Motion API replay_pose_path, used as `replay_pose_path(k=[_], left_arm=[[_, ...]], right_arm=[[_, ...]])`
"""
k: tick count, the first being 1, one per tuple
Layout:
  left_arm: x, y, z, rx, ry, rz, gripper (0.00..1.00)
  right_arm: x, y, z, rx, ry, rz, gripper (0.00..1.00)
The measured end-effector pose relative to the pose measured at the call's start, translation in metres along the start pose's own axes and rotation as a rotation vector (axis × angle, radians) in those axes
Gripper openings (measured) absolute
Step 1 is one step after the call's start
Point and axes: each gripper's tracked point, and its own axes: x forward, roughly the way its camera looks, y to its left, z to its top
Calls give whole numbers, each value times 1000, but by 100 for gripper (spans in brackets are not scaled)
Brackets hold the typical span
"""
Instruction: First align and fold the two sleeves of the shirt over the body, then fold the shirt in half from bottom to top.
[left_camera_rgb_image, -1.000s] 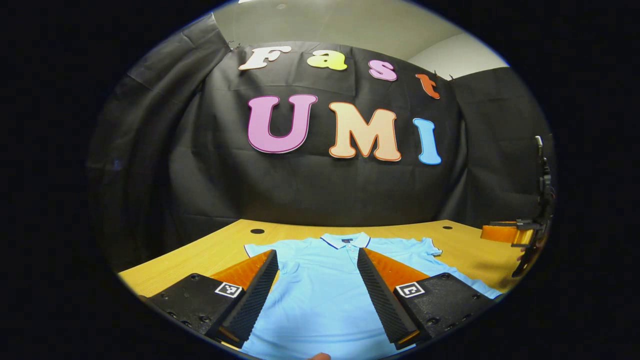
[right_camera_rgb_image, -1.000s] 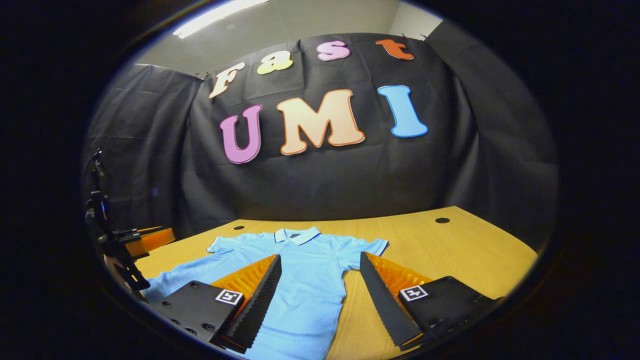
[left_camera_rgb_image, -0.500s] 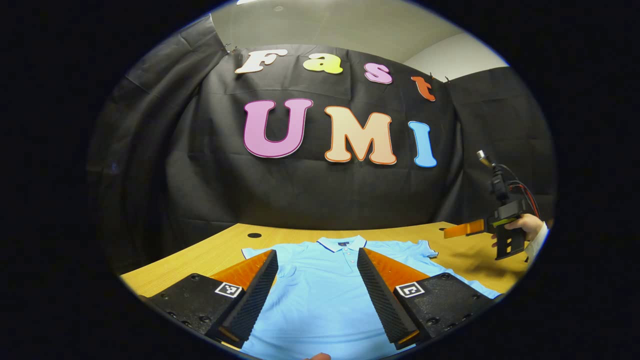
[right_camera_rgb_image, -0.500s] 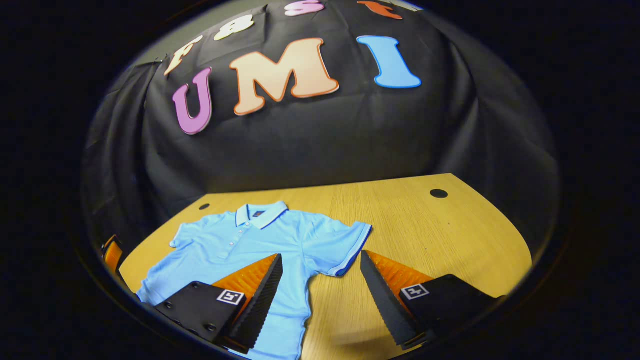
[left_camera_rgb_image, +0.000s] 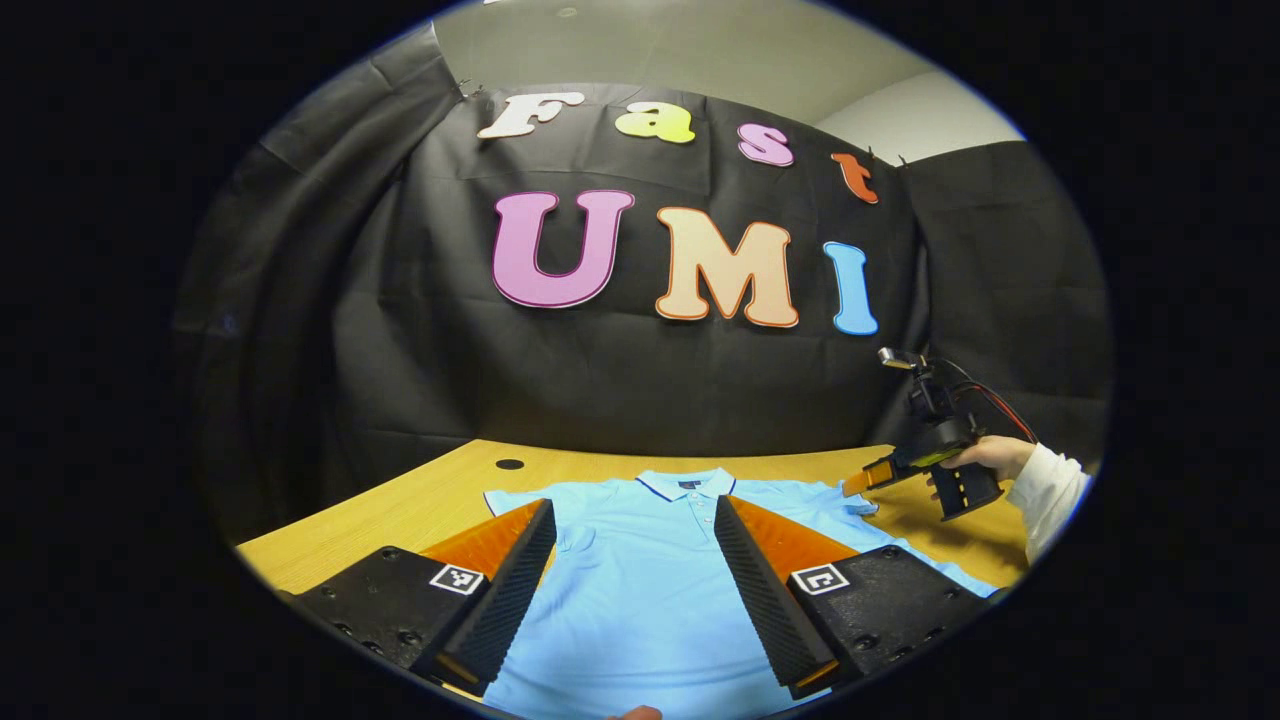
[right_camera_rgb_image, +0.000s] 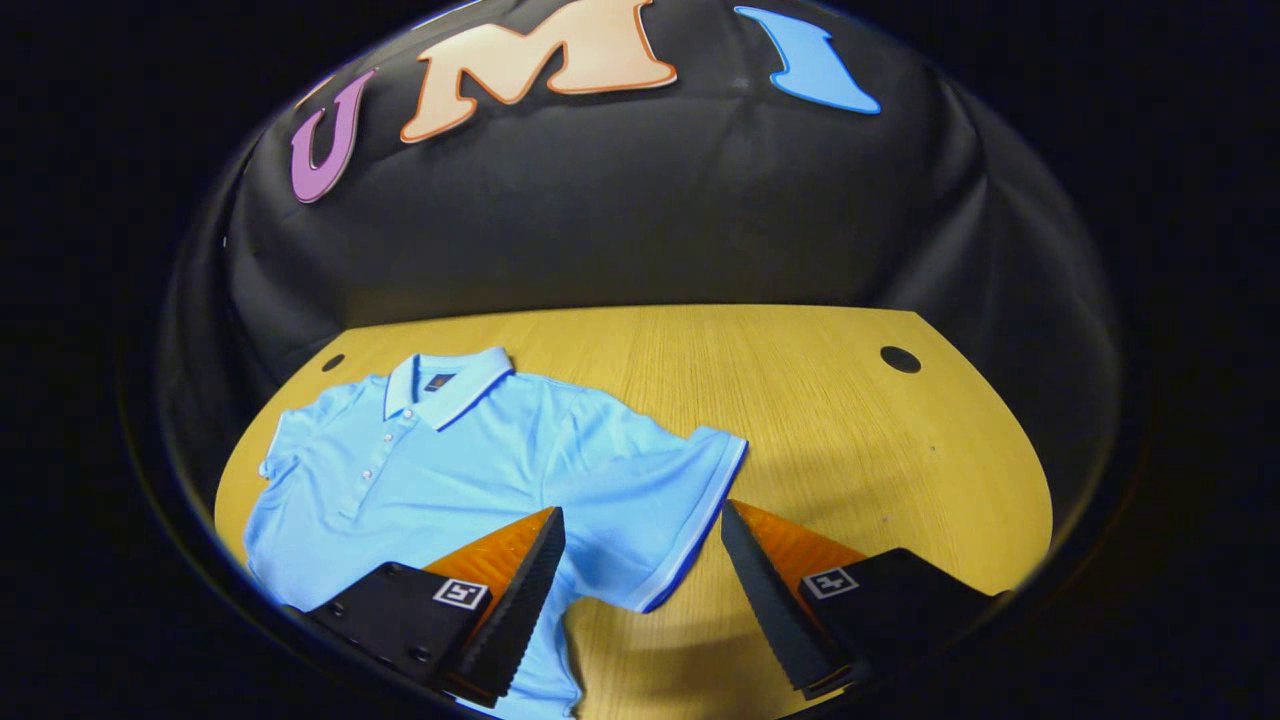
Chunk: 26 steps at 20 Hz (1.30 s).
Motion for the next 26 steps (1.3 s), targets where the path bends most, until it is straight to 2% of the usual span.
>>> replay_pose_path(k=[1, 4, 7, 8, 10, 11, 12, 13, 14, 16, 17, 19, 20, 21, 26], left_arm=[[1, 1, -1, 2, 3, 2, 95], [1, -1, -2, 0, 4, -6, 95], [4, -4, -11, -28, 32, -20, 95], [5, -4, -12, -37, 37, -20, 95], [4, 1, -16, -42, 43, -8, 95], [4, 3, -18, -41, 46, -1, 95], [4, 3, -17, -40, 49, -2, 95], [5, 4, -17, -41, 49, -3, 95], [5, 5, -17, -42, 51, -2, 95], [5, 3, -18, -40, 53, -7, 95], [5, 4, -18, -38, 55, -5, 95], [4, 5, -17, -34, 51, -1, 95], [4, 5, -16, -32, 49, 2, 95], [4, 5, -15, -28, 44, 2, 95], [2, 6, -10, -11, 24, 11, 95]], right_arm=[[4, -3, 0, 3, 6, -12, 98], [10, -4, -7, 34, 30, -8, 94], [18, -4, -16, 20, 65, -22, 97], [19, -5, -15, 3, 53, -26, 94], [19, 0, -15, 2, 49, -22, 97], [21, 1, -14, 1, 44, -16, 89], [22, 3, -14, -3, 40, -12, 94], [24, 4, -13, -7, 33, -2, 82], [24, 6, -13, -13, 27, 9, 82], [25, 12, -12, -12, 23, 33, 58], [25, 15, -12, 2, 28, 42, 39], [24, 17, -11, 29, 33, 37, 12], [26, 16, -12, 36, 35, 32, 10], [24, 17, -11, 52, 37, 25, 2], [7, 38, 28, 61, -99, 42, 3]])
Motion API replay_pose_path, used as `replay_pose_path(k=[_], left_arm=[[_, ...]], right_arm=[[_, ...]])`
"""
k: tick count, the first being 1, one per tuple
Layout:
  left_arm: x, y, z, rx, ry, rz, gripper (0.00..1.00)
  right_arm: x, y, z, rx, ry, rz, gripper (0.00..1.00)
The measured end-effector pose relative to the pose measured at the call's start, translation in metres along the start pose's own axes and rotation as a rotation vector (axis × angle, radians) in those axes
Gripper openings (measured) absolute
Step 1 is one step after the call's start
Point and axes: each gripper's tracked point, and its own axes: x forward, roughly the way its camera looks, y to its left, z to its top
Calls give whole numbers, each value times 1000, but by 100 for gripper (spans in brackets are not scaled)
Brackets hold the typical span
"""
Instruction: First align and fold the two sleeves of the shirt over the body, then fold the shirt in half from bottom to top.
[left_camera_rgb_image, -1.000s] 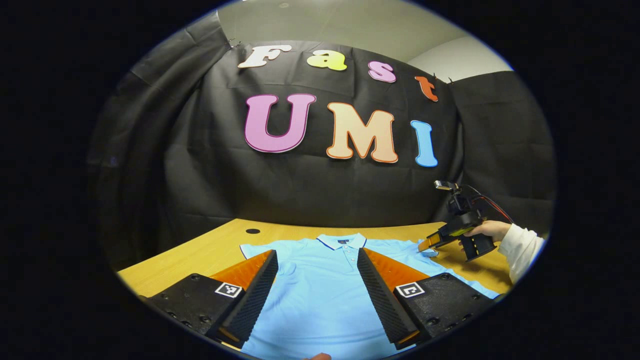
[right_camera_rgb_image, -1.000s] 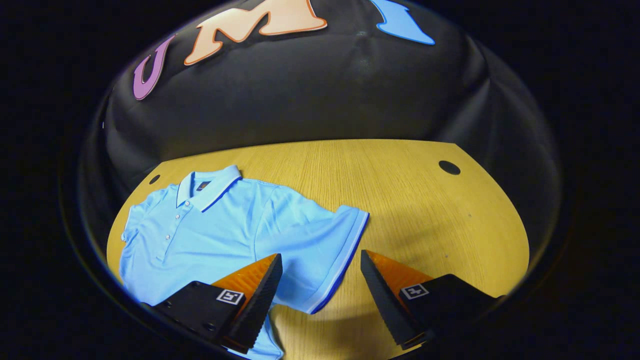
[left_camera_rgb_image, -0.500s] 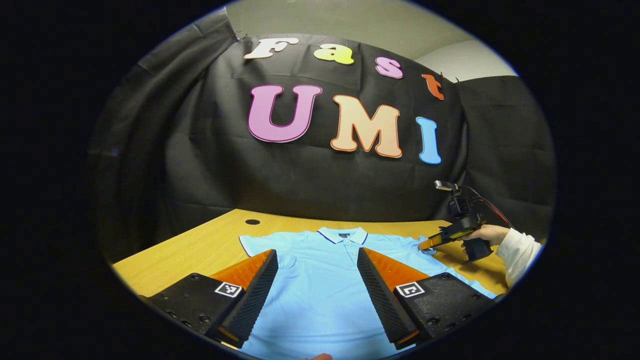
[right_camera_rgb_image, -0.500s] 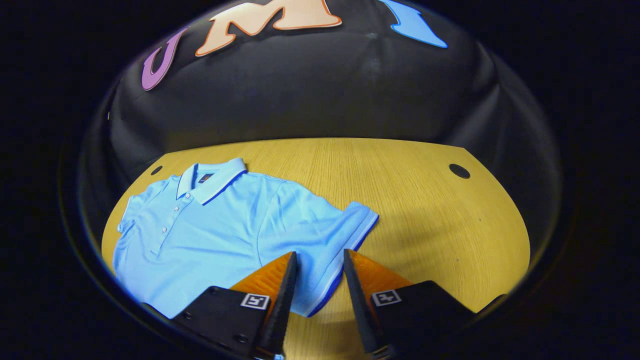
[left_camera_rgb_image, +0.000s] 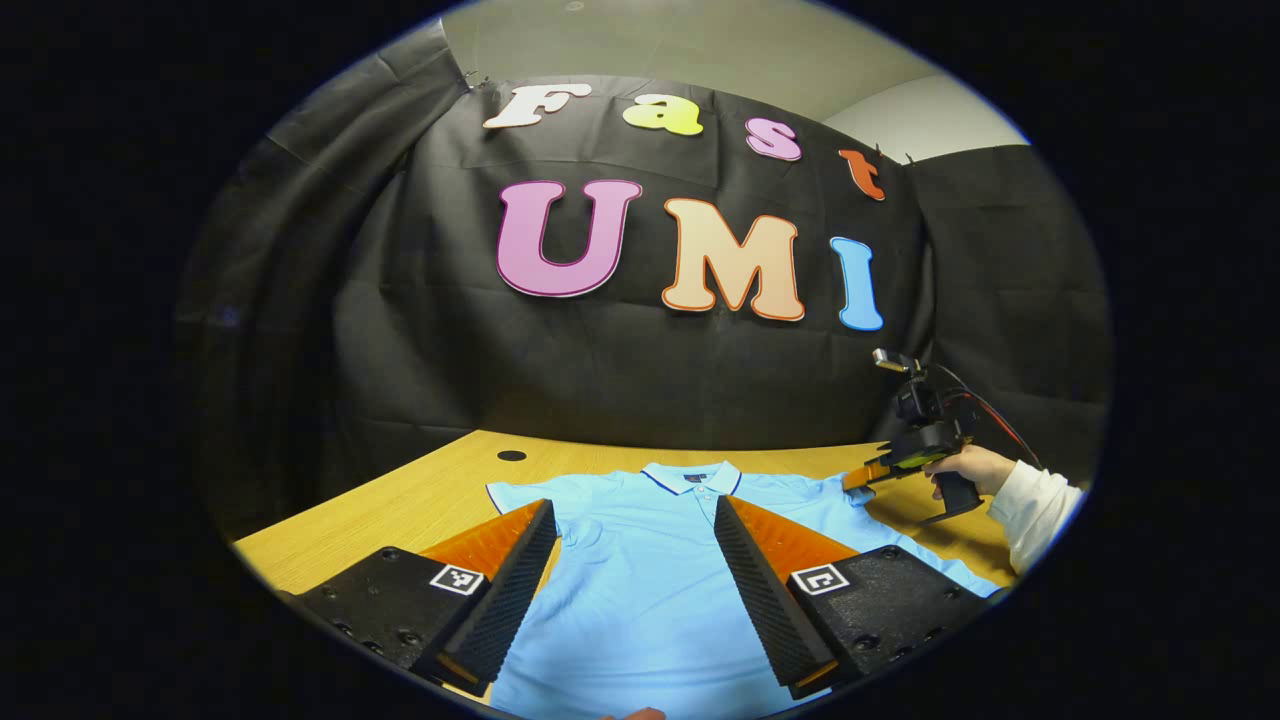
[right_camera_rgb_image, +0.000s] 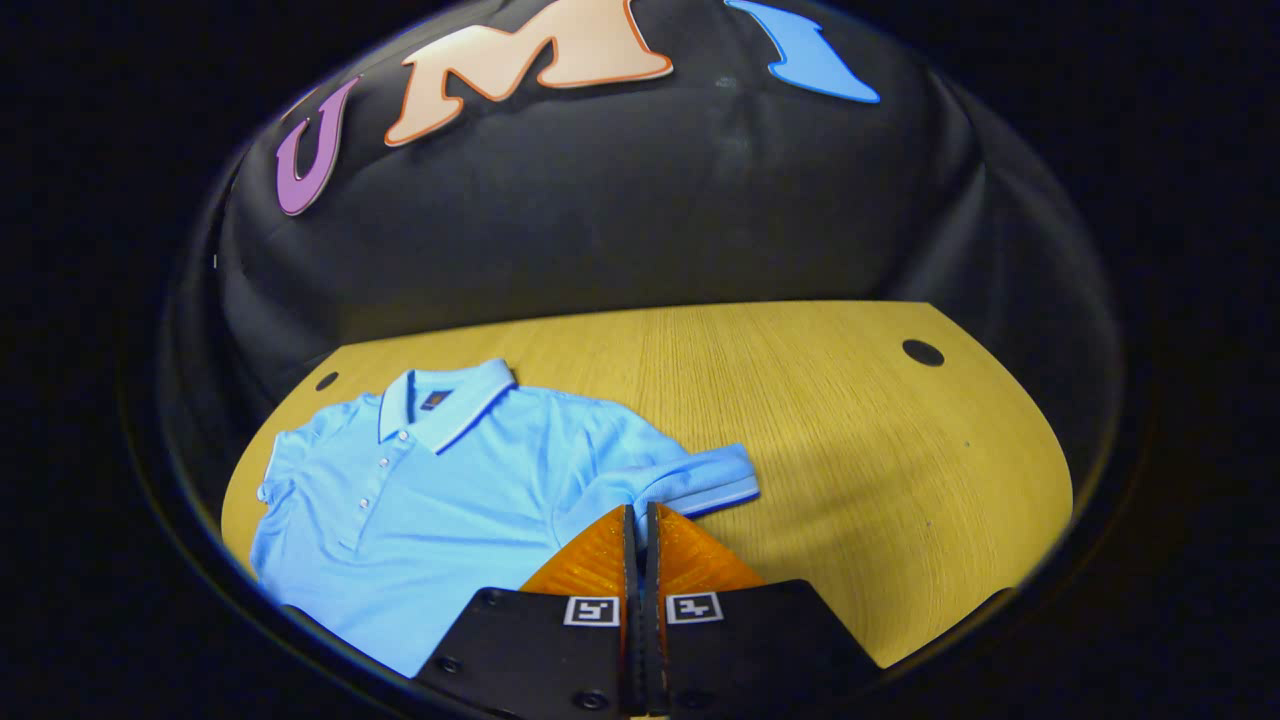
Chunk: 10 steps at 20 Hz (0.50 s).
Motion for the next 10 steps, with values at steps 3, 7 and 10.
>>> replay_pose_path(k=[3, 7, 10], left_arm=[[-1, 4, 2, -14, 2, 0, 95], [1, 9, 6, -26, -3, 11, 95], [0, 13, 7, -23, -9, 19, 95]], right_arm=[[-13, 25, 22, -23, -66, 44, 2], [-29, 92, 37, -102, -141, 205, 3], [-33, 145, 22, -268, -158, 323, 2]])
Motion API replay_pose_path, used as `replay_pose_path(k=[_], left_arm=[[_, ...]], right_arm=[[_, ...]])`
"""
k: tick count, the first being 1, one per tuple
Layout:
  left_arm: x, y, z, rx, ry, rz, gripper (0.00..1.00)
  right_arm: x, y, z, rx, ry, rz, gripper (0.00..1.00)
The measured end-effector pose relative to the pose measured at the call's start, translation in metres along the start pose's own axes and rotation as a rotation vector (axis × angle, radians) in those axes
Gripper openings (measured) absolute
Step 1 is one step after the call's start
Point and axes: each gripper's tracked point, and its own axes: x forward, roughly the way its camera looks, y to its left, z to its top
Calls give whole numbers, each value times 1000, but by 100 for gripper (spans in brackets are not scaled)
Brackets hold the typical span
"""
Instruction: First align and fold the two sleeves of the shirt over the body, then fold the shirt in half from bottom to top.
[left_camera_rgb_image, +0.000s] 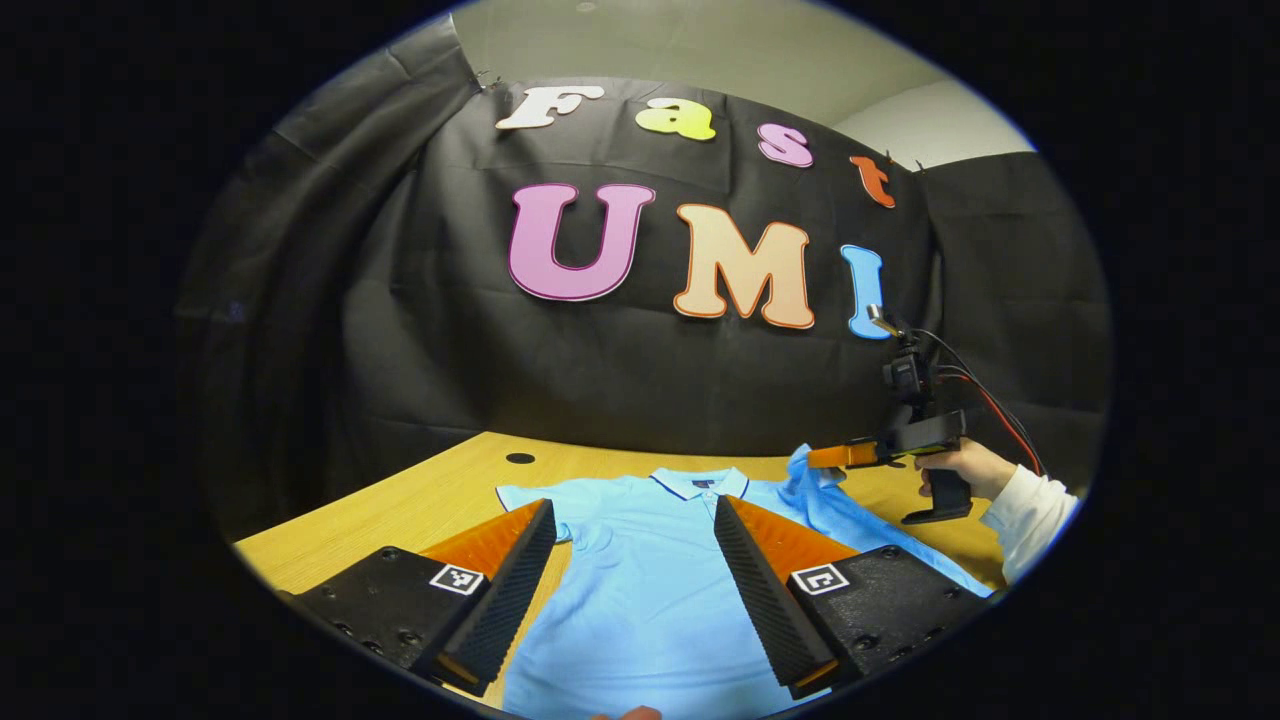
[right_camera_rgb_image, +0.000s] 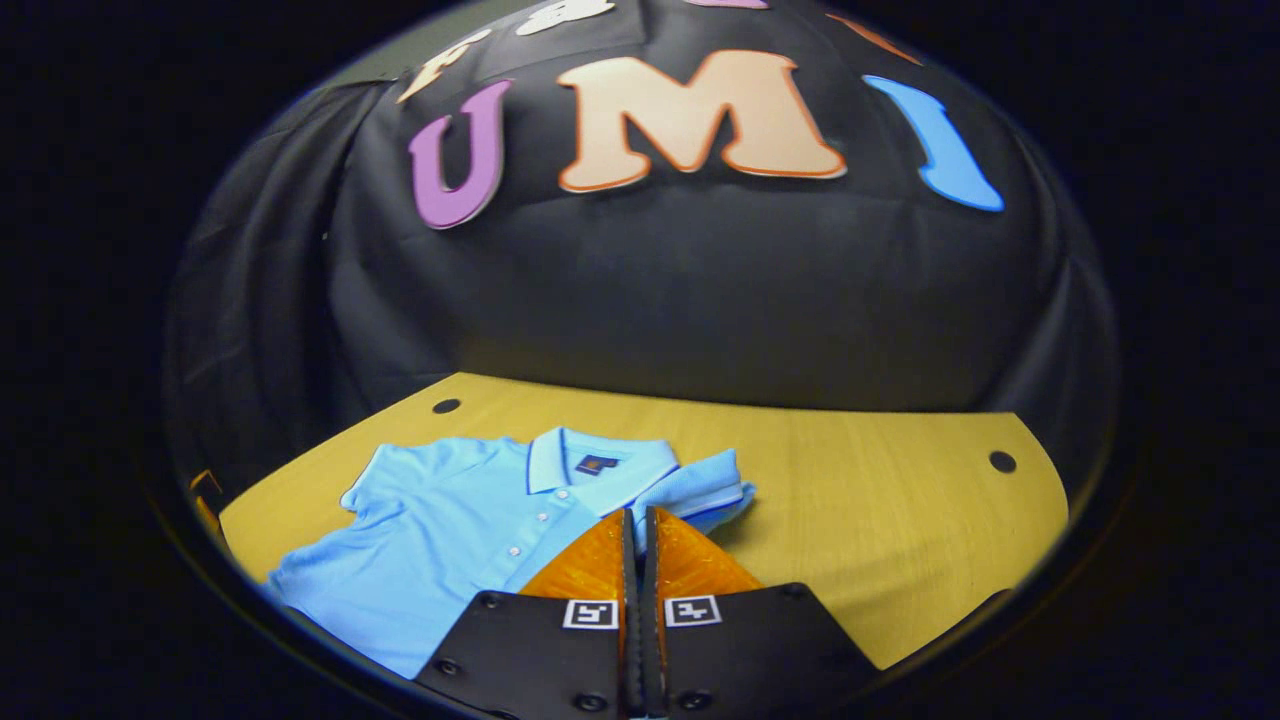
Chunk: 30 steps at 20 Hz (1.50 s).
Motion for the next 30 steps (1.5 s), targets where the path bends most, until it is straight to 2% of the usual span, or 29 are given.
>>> replay_pose_path(k=[2, 5, 8, 10, 12, 13, 16, 19, 22, 24, 27, 30], left_arm=[[0, 2, 0, 2, 0, 3, 95], [1, 3, -1, 2, 5, 6, 95], [2, 5, -3, -1, 13, 7, 95], [3, 6, -5, -3, 17, 9, 95], [4, 7, -7, -2, 23, 11, 95], [5, 9, -9, 0, 29, 13, 95], [7, 21, -10, 10, 39, 38, 95], [13, 34, -21, 33, 81, 52, 95], [29, 50, -28, 36, 122, 54, 95], [48, 64, -39, 49, 180, 59, 95], [80, 91, -51, 98, 251, 84, 95], [114, 100, -64, 103, 328, 63, 95]], right_arm=[[9, 30, -16, -116, 33, 56, 2], [23, 58, -40, -245, 81, 79, 3], [26, 77, -56, -243, 102, 125, 4], [21, 80, -55, -240, 103, 132, 33], [14, 81, -46, -245, 68, 127, 80], [3, 76, -37, -237, 48, 104, 99], [-28, 67, -19, -147, -14, 94, 99], [-79, 45, -4, -74, -112, 55, 99], [-129, 20, -21, -82, -146, -19, 99], [-161, 11, -31, -36, -169, -50, 99], [-193, -1, -49, 45, -198, -83, 99], [-211, -13, -65, 55, -199, -130, 99]])
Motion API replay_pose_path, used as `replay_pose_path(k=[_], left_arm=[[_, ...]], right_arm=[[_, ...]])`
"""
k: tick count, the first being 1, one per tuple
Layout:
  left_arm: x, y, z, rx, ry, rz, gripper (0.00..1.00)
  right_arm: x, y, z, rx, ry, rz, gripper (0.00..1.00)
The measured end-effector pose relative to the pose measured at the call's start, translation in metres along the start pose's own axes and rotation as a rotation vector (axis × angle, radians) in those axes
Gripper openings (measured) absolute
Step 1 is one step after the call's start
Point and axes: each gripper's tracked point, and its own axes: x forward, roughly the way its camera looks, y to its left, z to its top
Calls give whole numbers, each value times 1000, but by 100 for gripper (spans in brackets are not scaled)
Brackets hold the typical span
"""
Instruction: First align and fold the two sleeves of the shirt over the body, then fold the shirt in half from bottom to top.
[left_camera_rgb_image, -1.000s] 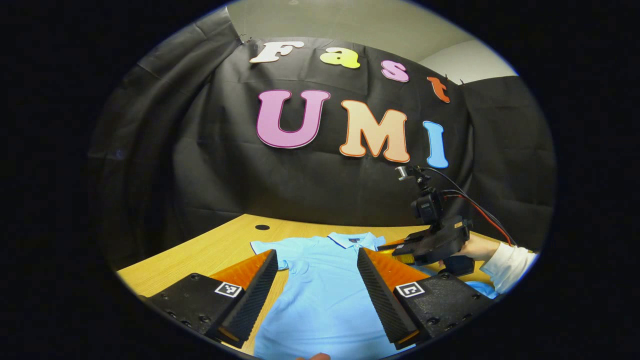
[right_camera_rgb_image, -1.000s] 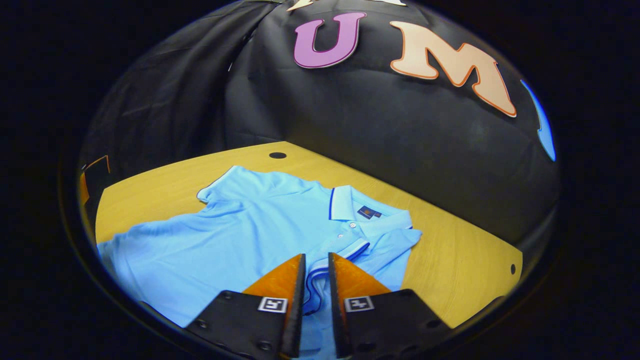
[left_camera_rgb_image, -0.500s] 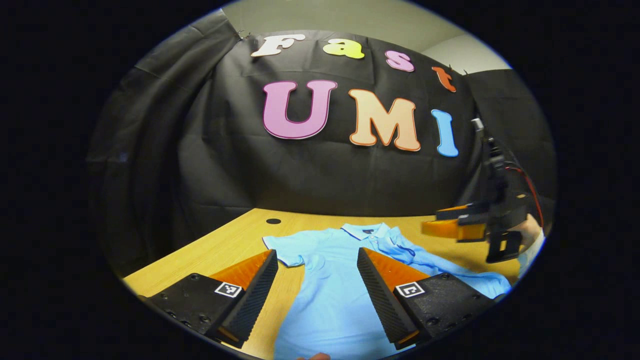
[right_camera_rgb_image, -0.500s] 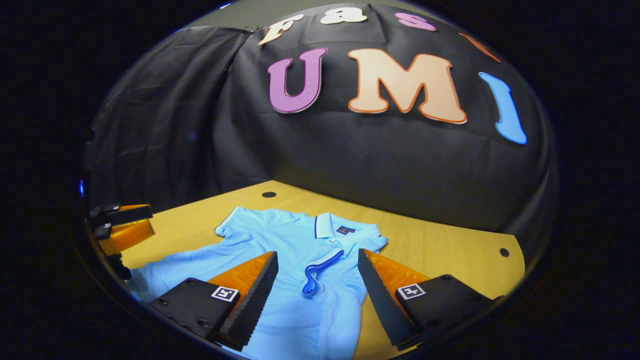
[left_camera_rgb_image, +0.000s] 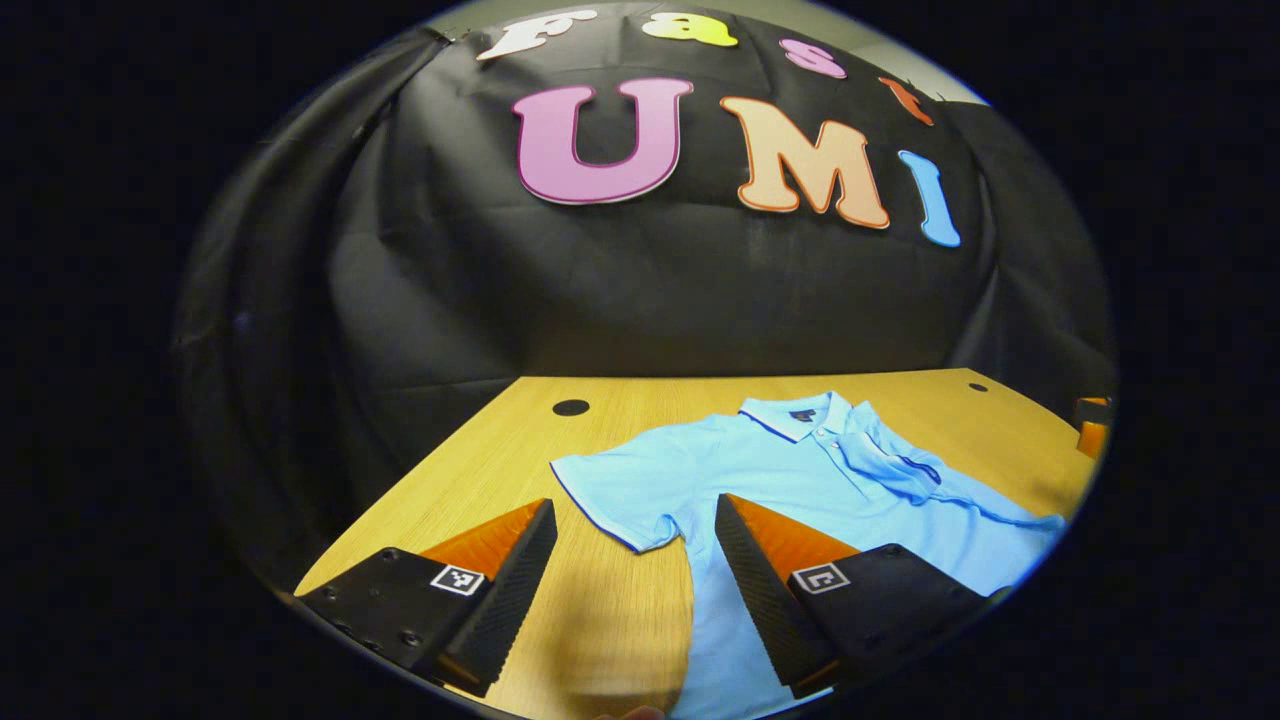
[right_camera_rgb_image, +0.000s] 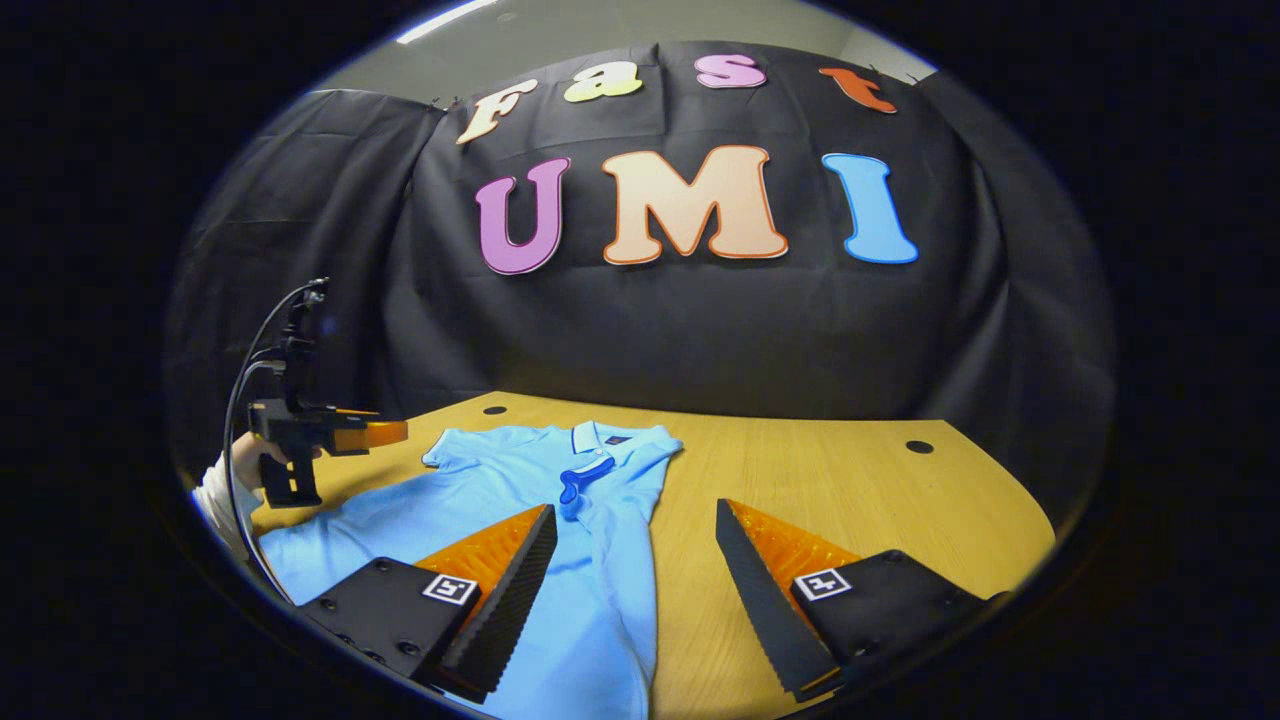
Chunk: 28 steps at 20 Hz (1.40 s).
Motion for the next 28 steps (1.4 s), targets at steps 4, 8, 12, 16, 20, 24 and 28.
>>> replay_pose_path(k=[4, 8, 12, 16, 20, 24, 28], left_arm=[[42, 9, -7, 18, 88, 4, 96], [67, 10, -12, 54, 148, -5, 95], [89, 23, -19, 102, 198, 19, 92], [97, 29, -36, 81, 263, 23, 91], [101, 23, -41, 57, 278, 3, 89], [99, 12, -42, 40, 290, -40, 70], [102, -5, -43, 34, 304, -85, 29]], right_arm=[[-16, 3, -2, -26, 9, 11, 99], [-24, 3, 17, 31, -51, 33, 99], [-28, -17, 20, 28, -72, -2, 99], [-32, -22, 26, 46, -91, -8, 99], [-36, -31, 30, 41, -106, -32, 99], [-36, -36, 29, 60, -104, -36, 99], [-34, -39, 24, 75, -87, -39, 99]])
